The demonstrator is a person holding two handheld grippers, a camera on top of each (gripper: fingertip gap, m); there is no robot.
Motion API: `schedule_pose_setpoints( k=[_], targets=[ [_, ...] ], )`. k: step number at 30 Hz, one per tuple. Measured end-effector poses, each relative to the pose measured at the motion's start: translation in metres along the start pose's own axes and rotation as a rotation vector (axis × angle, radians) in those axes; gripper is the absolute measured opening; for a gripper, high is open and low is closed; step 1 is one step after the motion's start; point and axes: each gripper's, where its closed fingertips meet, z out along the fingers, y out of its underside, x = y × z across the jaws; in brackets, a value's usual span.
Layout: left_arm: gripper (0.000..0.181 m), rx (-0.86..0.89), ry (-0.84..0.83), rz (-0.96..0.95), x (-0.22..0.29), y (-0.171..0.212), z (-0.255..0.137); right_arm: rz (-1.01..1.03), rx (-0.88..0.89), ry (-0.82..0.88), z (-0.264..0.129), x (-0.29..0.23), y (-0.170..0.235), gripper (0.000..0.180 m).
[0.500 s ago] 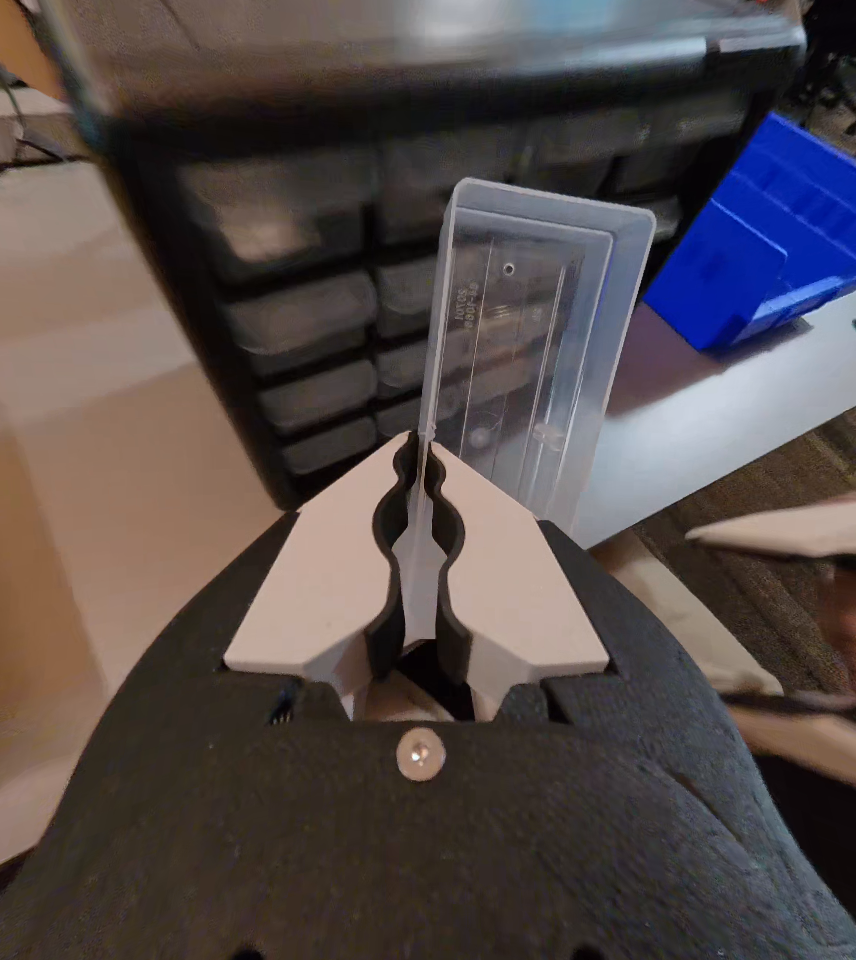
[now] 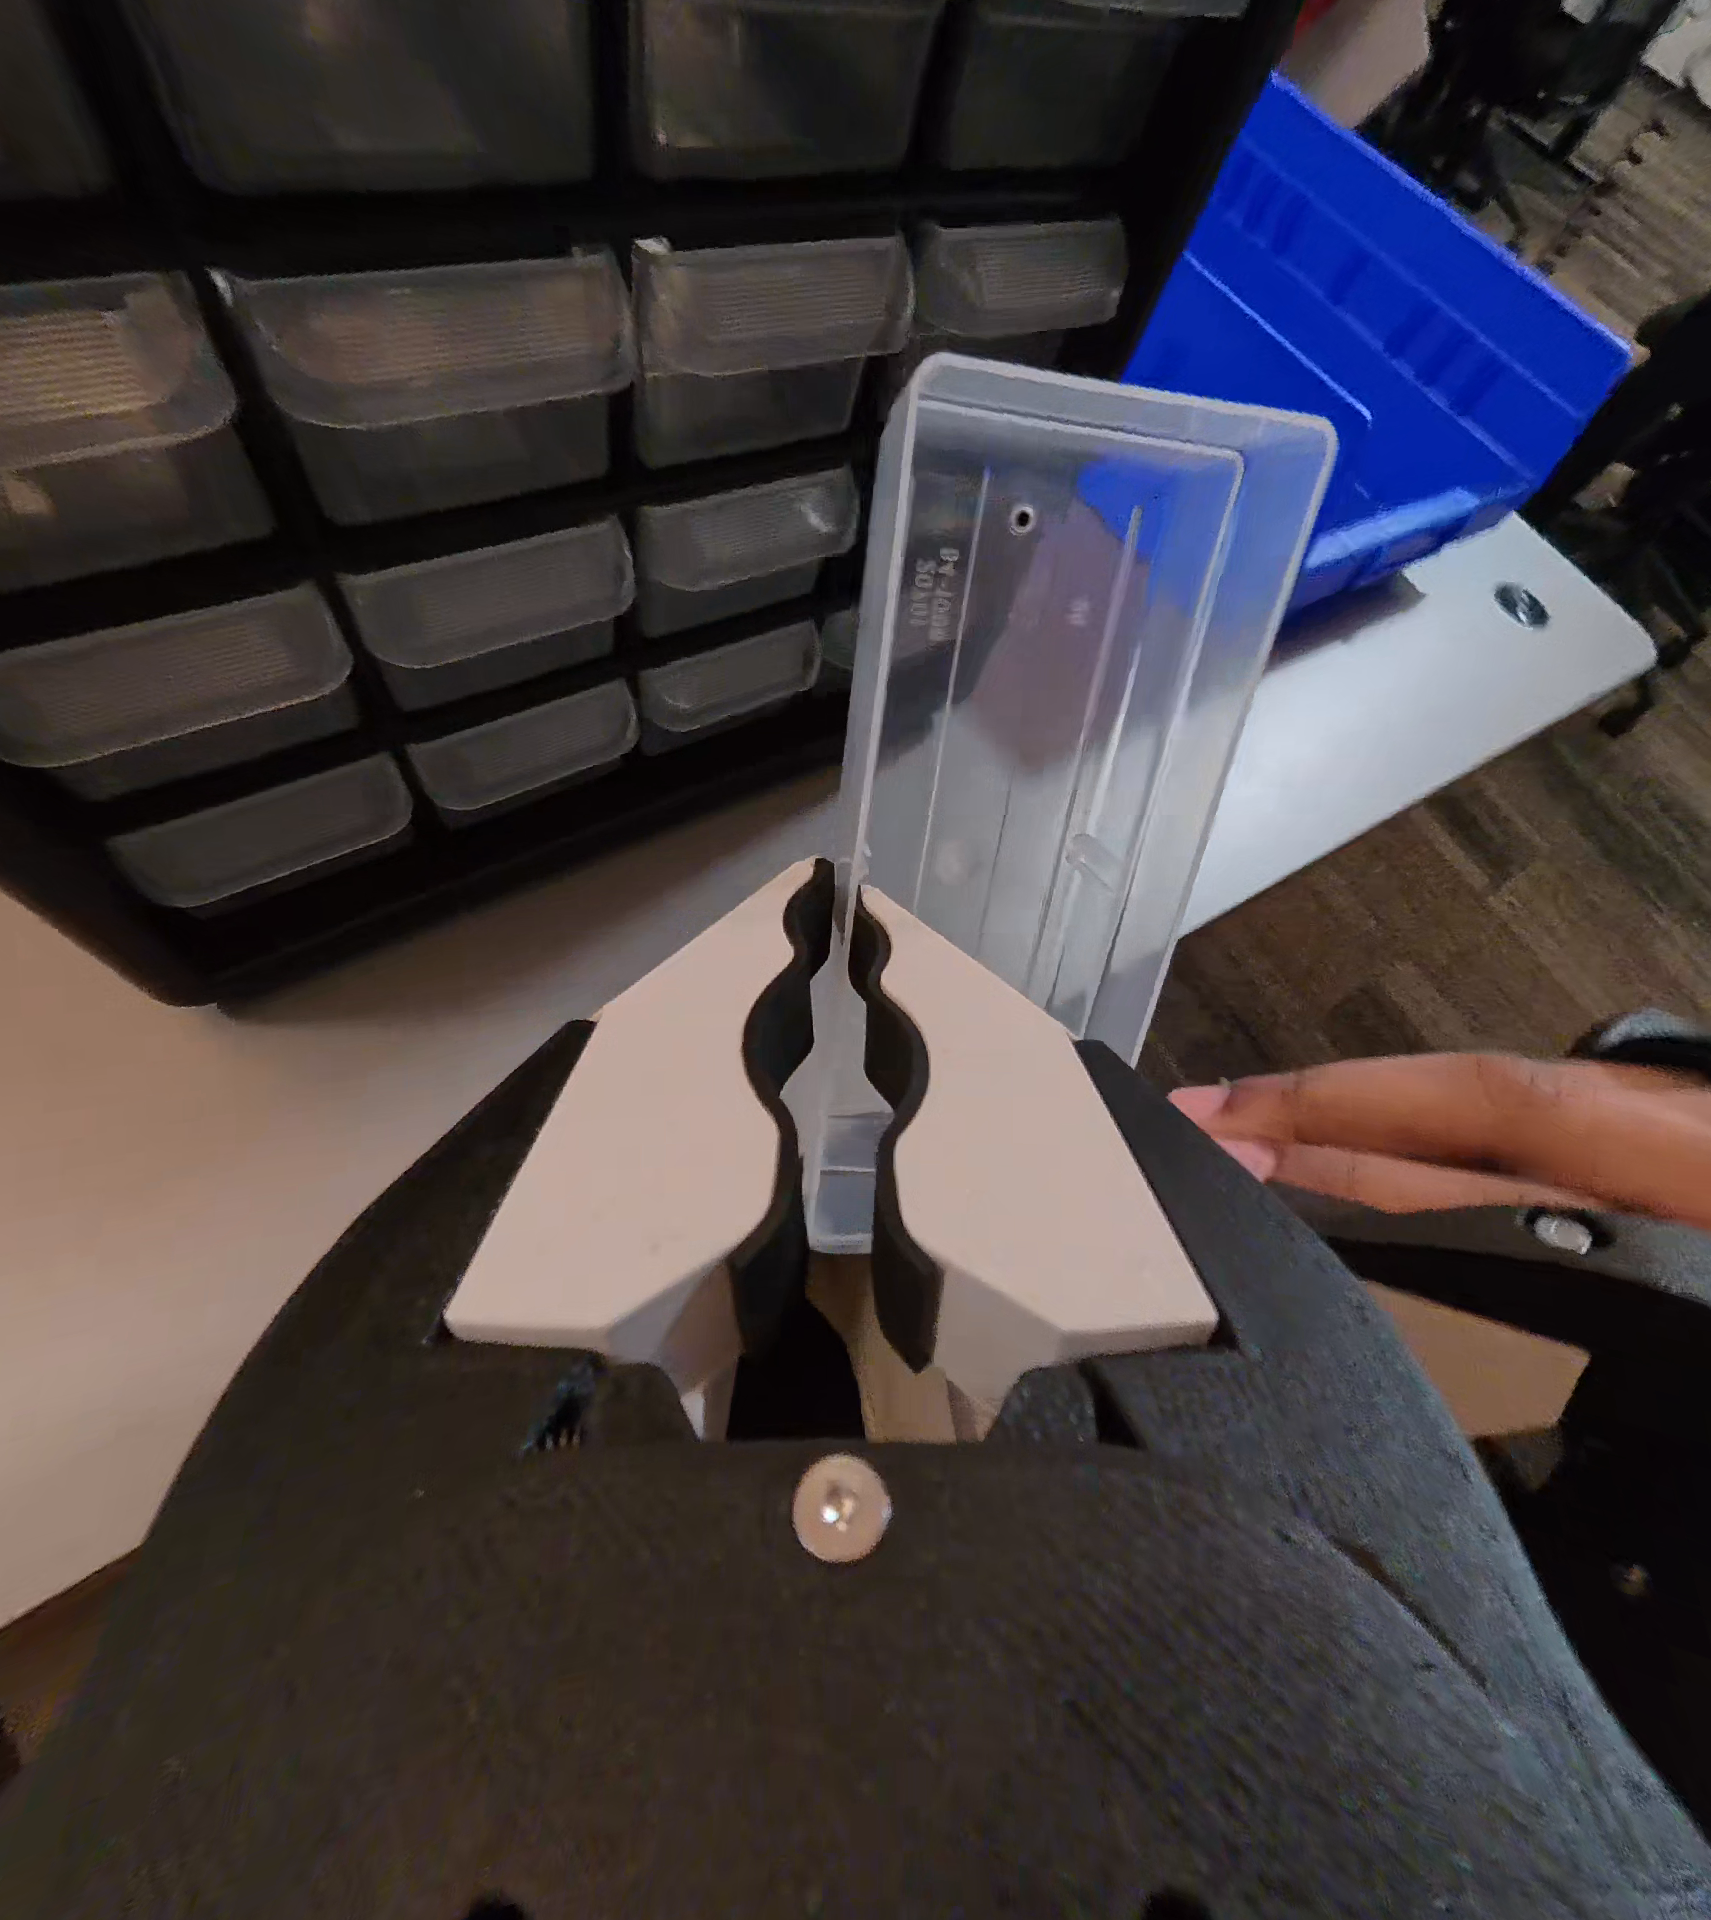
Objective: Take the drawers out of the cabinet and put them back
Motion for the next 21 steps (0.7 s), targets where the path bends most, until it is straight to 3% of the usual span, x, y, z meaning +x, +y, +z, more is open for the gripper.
schedule_pose_setpoints(
  k=[1,5,8,10,13,17,21],
  targets=[
    [0.003,-0.034,0.024,0.019,0.000,0.004,0.000,0.006,0.026,-0.040,-0.002,-0.002,-0.002,0.013],
    [0.041,-0.058,0.247,0.005,0.013,0.009,-0.012,-0.010,0.131,-0.149,-0.016,-0.001,-0.002,0.012],
    [0.050,-0.028,0.337,-0.003,0.006,0.013,-0.022,0.025,0.213,-0.233,-0.030,0.003,0.001,0.012],
    [0.074,-0.008,0.398,0.055,0.001,0.026,-0.025,0.088,0.256,-0.345,-0.041,0.002,0.005,0.013],
    [0.064,0.038,0.588,0.024,0.014,0.041,-0.039,0.195,0.275,-0.471,-0.054,0.008,0.019,0.012],
    [0.060,-0.023,0.572,0.080,0.004,0.067,-0.028,0.344,0.282,-0.551,-0.065,0.033,0.043,0.011],
    [0.058,-0.057,0.592,0.060,-0.001,0.075,-0.023,0.490,0.325,-0.779,-0.080,0.045,0.054,0.012]
  ],
)
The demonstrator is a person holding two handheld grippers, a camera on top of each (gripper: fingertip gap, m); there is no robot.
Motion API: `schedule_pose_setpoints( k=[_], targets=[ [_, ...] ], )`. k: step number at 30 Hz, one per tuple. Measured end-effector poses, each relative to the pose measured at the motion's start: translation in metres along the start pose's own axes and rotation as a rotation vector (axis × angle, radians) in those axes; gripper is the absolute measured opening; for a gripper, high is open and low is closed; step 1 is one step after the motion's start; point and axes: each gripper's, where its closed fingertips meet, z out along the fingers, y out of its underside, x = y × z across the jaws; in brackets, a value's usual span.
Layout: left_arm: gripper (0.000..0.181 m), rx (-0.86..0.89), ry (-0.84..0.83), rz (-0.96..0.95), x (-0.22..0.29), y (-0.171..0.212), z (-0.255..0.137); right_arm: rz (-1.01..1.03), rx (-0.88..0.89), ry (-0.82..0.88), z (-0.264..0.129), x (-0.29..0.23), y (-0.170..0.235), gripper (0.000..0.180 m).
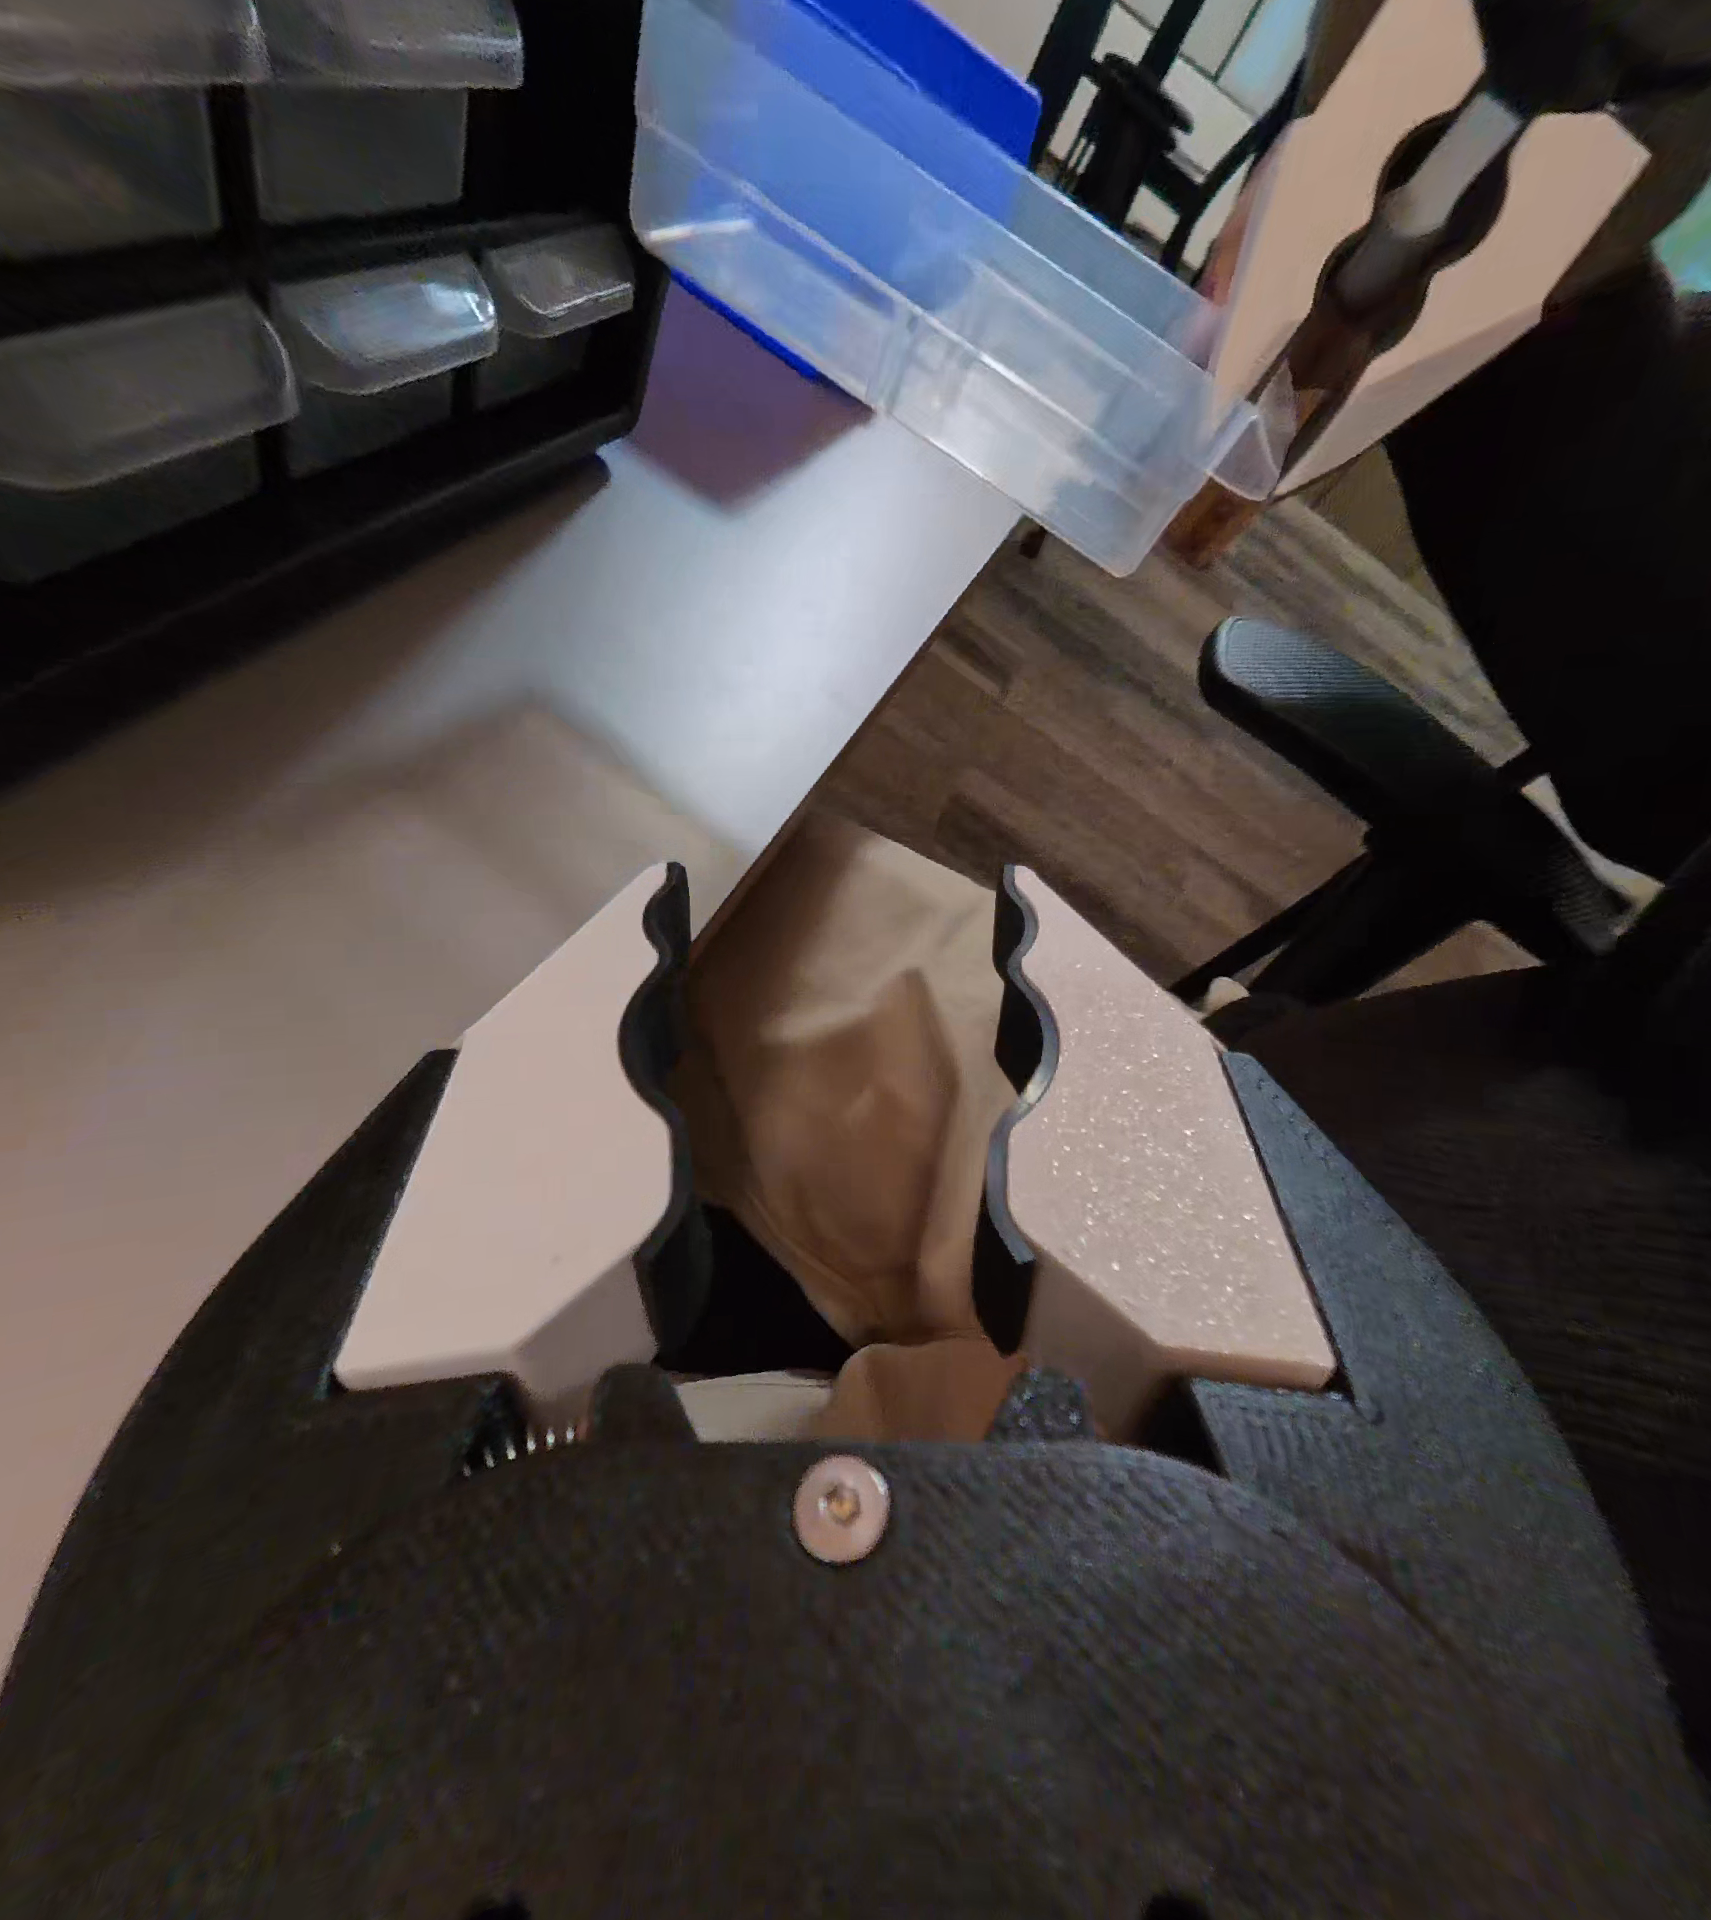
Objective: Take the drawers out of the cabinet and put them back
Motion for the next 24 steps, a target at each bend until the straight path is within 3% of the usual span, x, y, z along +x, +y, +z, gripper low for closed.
schedule_pose_setpoints(
  k=[4,10,24],
  targets=[
    [0.057,0.033,0.060,-0.041,0.008,-0.007,-0.005,0.119,0.044,-0.179,-0.011,0.002,-0.002,0.012],
    [0.055,0.058,0.059,-0.073,0.006,-0.011,-0.009,0.153,0.041,-0.263,-0.010,0.016,-0.002,0.012],
    [0.053,0.031,0.077,-0.101,0.006,-0.005,-0.005,0.109,0.074,-0.184,-0.028,0.038,-0.013,0.013]
  ],
)
